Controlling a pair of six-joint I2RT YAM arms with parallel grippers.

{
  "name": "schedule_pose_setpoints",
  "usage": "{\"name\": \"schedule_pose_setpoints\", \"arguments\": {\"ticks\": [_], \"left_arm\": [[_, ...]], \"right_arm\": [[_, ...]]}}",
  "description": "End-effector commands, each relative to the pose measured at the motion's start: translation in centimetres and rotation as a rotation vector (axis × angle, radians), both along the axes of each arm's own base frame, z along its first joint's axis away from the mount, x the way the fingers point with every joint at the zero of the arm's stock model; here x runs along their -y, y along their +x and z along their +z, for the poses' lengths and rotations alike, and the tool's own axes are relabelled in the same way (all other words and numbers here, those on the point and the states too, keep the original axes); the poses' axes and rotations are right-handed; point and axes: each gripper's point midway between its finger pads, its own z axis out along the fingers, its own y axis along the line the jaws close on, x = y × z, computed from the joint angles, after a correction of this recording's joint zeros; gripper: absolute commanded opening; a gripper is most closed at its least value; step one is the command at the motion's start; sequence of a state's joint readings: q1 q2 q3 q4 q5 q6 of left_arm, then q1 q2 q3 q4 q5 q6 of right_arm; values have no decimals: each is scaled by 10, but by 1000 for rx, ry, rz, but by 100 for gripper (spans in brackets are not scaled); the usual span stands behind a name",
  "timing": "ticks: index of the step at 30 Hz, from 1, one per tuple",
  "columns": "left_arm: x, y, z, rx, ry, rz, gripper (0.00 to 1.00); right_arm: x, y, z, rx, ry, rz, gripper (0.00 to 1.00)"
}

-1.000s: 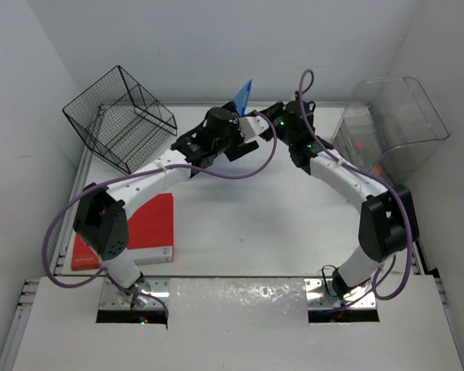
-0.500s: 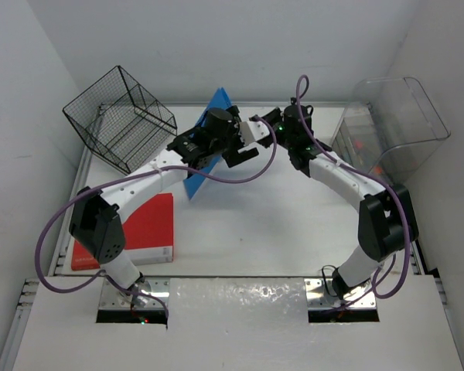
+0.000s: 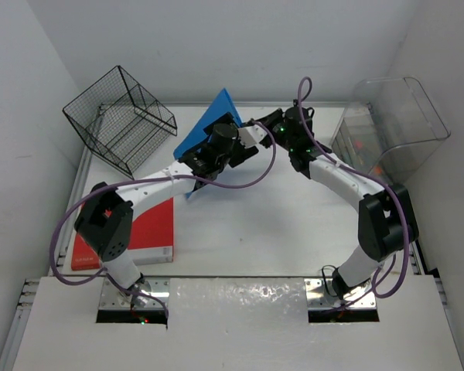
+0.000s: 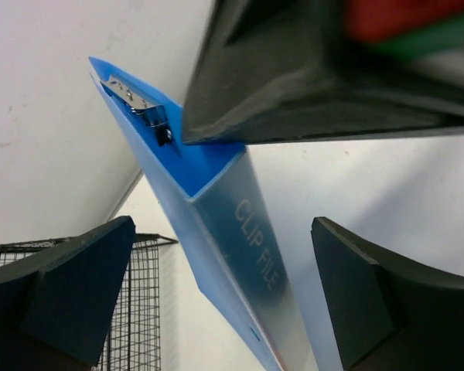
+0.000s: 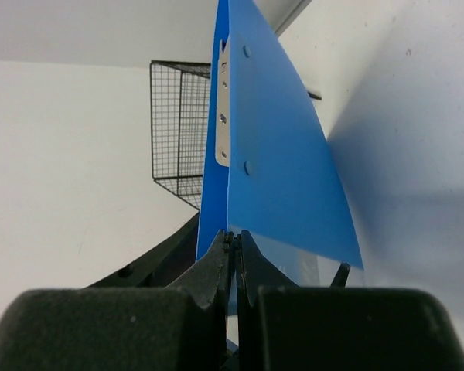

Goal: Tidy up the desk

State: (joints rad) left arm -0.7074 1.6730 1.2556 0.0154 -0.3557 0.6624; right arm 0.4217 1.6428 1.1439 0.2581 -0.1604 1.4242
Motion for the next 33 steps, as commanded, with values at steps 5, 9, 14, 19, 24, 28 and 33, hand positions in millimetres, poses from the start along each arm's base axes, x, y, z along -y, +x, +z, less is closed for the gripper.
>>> {"name": "schedule_pose_setpoints", "arguments": {"ticks": [5,9,14,19,24,28,33], "left_arm": [[6,16,3,52,-82,46,71],[9,14,-2,19,-95,38,24],[8,10,-3,-6,-88,29,0],[-2,9,9,-6,-108,18,0],[-26,20,28,-1,-149,29,0],[-40,28,39,-1,-162,46,0],[-46,37,63,3,-227,17,0]], "right_arm": [[-1,-6,55,138,86,3,0],[-1,-7,54,137,88,3,0],[-1,-8,49,126,102,6,0],[10,-4,45,135,98,-11,0],[46,5,38,172,23,-49,18],[76,8,38,220,-130,-96,47],[98,1,53,320,-254,-128,61]]}}
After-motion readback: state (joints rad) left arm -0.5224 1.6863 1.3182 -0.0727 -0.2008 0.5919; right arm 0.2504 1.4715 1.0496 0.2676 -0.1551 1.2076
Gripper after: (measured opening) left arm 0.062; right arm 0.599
